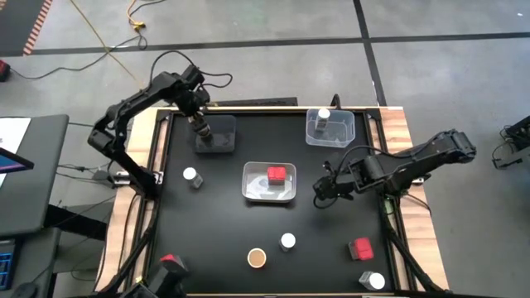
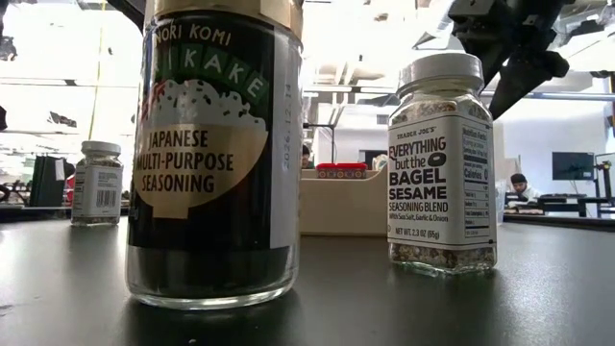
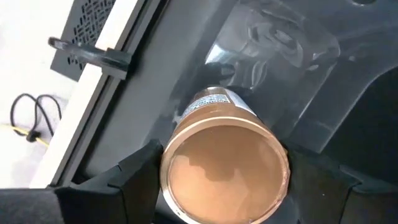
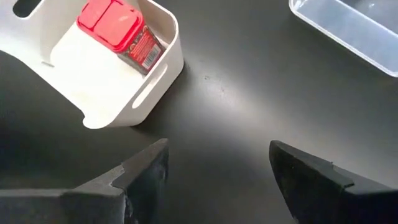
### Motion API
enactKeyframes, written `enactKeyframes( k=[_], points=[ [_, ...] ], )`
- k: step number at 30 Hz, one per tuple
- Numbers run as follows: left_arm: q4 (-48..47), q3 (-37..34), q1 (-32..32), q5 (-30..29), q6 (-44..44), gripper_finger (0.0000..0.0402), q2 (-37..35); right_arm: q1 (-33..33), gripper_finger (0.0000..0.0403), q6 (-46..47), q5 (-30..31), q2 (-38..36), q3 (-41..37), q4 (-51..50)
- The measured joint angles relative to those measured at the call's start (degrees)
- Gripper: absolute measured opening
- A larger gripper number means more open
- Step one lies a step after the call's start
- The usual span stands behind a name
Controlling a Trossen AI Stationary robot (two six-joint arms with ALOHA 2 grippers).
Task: Sort spices by type
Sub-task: Put the golden seasoning bottle into the black bin
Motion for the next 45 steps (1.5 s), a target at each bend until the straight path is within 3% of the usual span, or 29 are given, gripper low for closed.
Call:
enactKeyframes(
  k=[32,45],
  points=[
    [1.25,-1.18,3.61,1.97,2.33,0.0277,2.18,-1.39,0.0301,-0.02,0.0,0.01,0.0,0.1],
    [3.35,-1.17,3.59,1.93,1.88,0.0301,2.18,-1.39,0.0301,0.0,-0.02,0.0,0.0,0.13]
  ],
)
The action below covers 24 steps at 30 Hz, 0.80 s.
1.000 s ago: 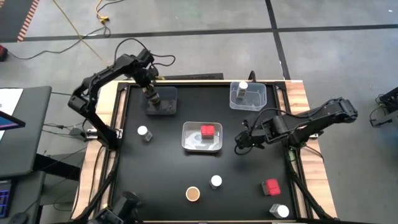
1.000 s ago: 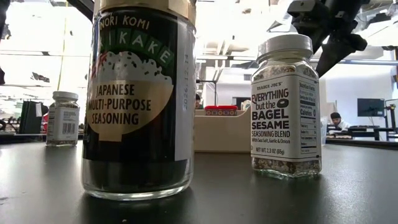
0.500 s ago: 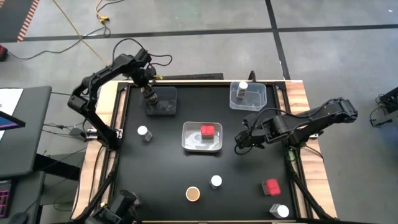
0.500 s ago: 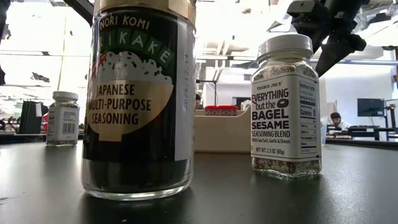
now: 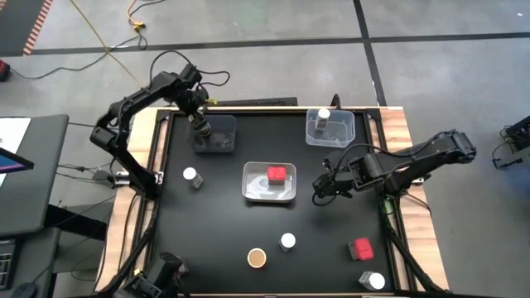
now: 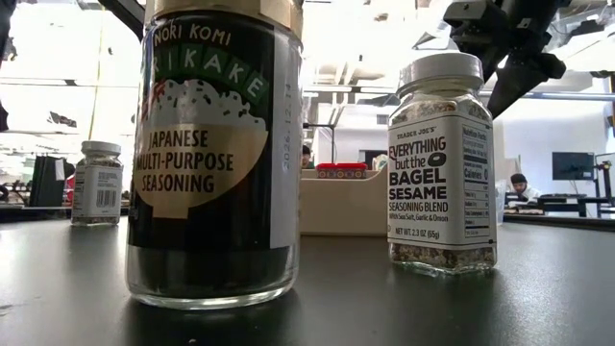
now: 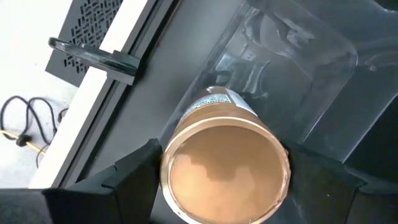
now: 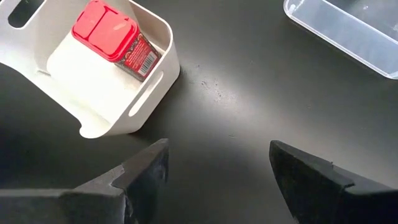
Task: Sort spices by type
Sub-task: Put the golden seasoning bottle into the black bin
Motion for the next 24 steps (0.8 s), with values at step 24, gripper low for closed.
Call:
enactKeyframes(
  k=[24],
  points=[
    [-0.64,0.03,-0.15,-0.04,-0.03,0.0303,0.0,0.0,0.0301,0.02,0.0,0.01,0.0,0.07]
  ],
)
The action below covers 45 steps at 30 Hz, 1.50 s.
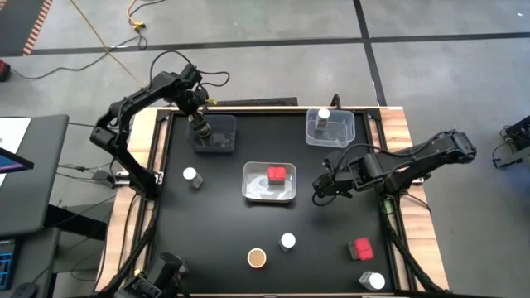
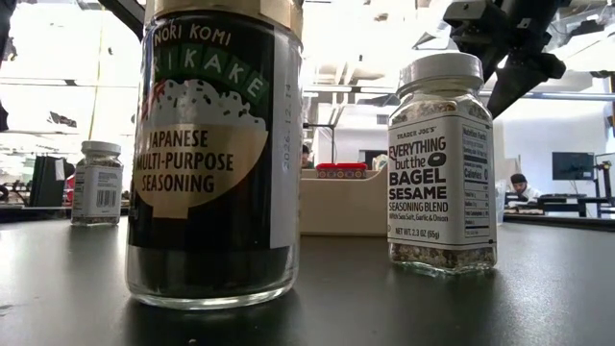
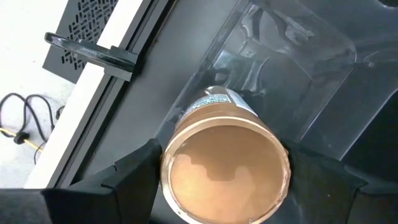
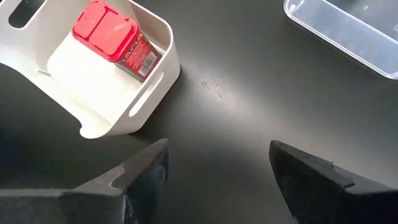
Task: Sort spices by type
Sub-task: Put the golden seasoning bottle into the black bin, then put the white seasoning bottle into the transparent bin
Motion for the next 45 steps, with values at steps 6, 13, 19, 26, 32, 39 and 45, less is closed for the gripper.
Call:
enactKeyframes(
  k=[6,13,19,26,32,39,45],
  points=[
    [-0.12,0.0,0.0,0.0,-0.16,0.0307,0.0,0.0,0.0301,-0.02,0.0,0.01,0.0,0.23],
    [-0.08,0.04,0.0,-0.04,-0.48,0.0346,-0.04,0.0,0.0301,-0.02,0.0,-0.01,0.0,0.56],
    [-0.3,0.85,0.0,-1.16,-1.99,0.0354,-0.04,0.0,0.0301,-0.02,0.0,-0.01,0.0,1.15],
    [-2.95,4.88,-0.05,-2.7,-5.01,0.0354,-2.0,0.12,0.0301,-0.07,0.0,0.01,0.0,1.65],
    [-10.98,6.31,-2.72,0.5,-12.81,0.0355,-5.61,0.13,0.0301,-0.22,0.0,-0.01,0.0,1.6],
    [-4.66,-0.08,-18.1,0.62,-26.72,0.0355,-17.71,-0.06,0.0301,-0.21,0.0,-0.01,0.0,1.52],
    [8.77,-9.96,-37.88,-7.6,-38.94,0.0355,-28.93,-0.09,0.0301,-4.42,-0.09,0.01,0.0,1.74]
  ],
)
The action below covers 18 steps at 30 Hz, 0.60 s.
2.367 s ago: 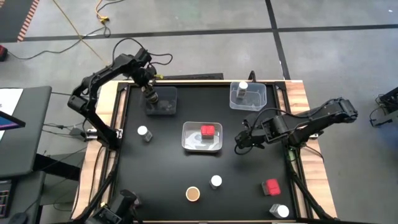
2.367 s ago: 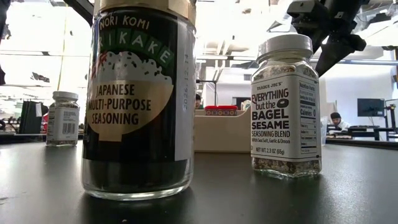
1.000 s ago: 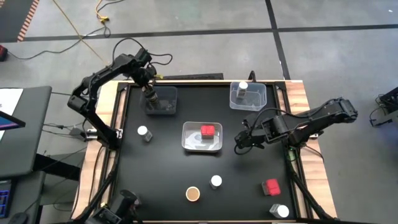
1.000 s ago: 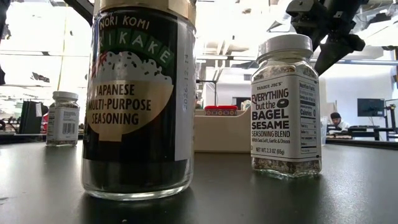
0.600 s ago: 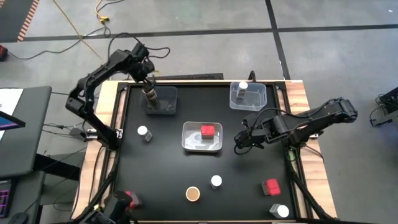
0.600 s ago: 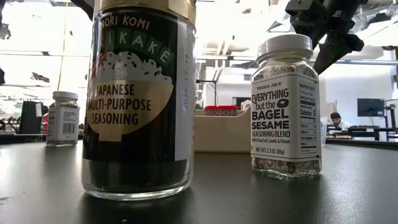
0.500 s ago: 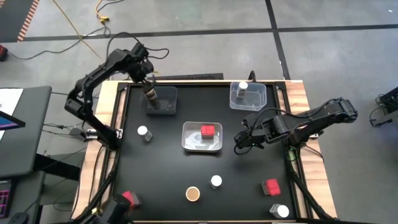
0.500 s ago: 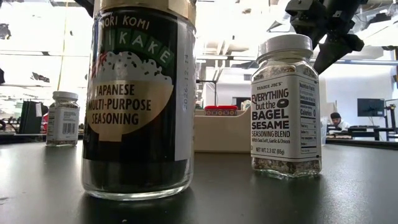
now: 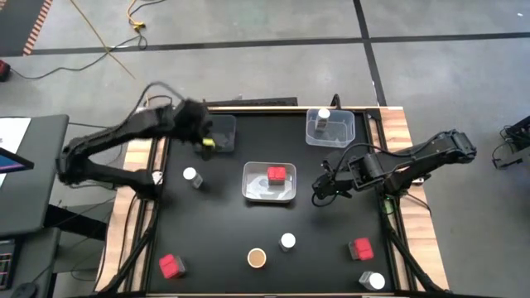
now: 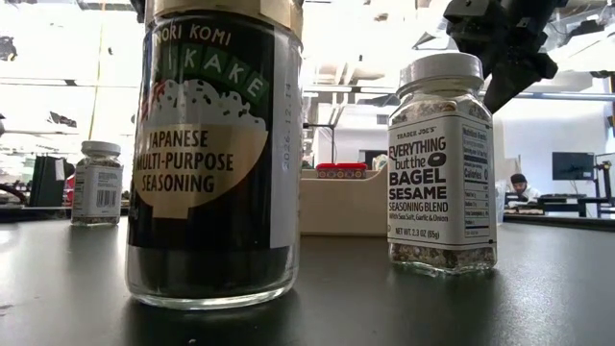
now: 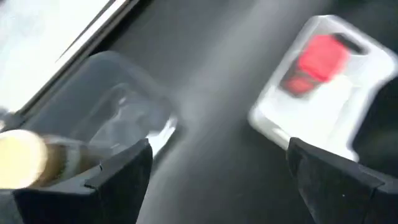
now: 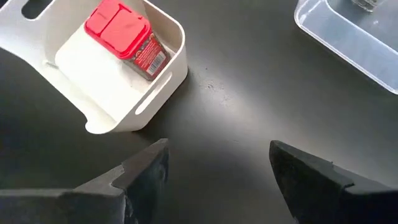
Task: Sort spices by type
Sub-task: Put the white seasoning bottle into the transparent bin
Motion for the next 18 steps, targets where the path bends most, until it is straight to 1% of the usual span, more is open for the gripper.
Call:
enactKeyframes(
  k=[2,4,6,9,11,14,18],
  points=[
    [3.09,-2.9,-4.88,-0.59,-0.63,0.0355,-2.44,0.0,0.0301,-0.15,-0.06,0.0,-0.02,0.51],
    [3.69,-4.92,-8.72,-0.86,-0.68,0.0355,-3.85,0.3,0.0301,-0.94,-0.51,-0.02,0.05,1.24],
    [3.64,-6.58,-11.69,-0.92,-0.6,0.0355,-4.73,0.58,0.0301,-1.6,-1.97,0.07,1.18,1.17],
    [3.63,-8.27,-15.2,-0.9,-2.85,0.0355,-5.06,1.1,0.0301,-1.63,-2.82,0.97,4.43,1.19],
    [4.31,-9.3,-17.15,-1.32,-3.37,0.0355,-5.06,1.57,0.0301,-1.64,-2.86,2.28,7.23,0.81],
    [5.54,-11.06,-19.84,-4.14,-3.12,0.0355,-5.06,2.45,0.0301,-1.63,-2.84,5.72,12.9,-1.3],
    [5.05,-11.55,-22.87,-7.36,-3.01,0.0355,-5.06,3.93,0.0301,-0.29,-2.95,13.62,22.78,-8.24]
  ],
)
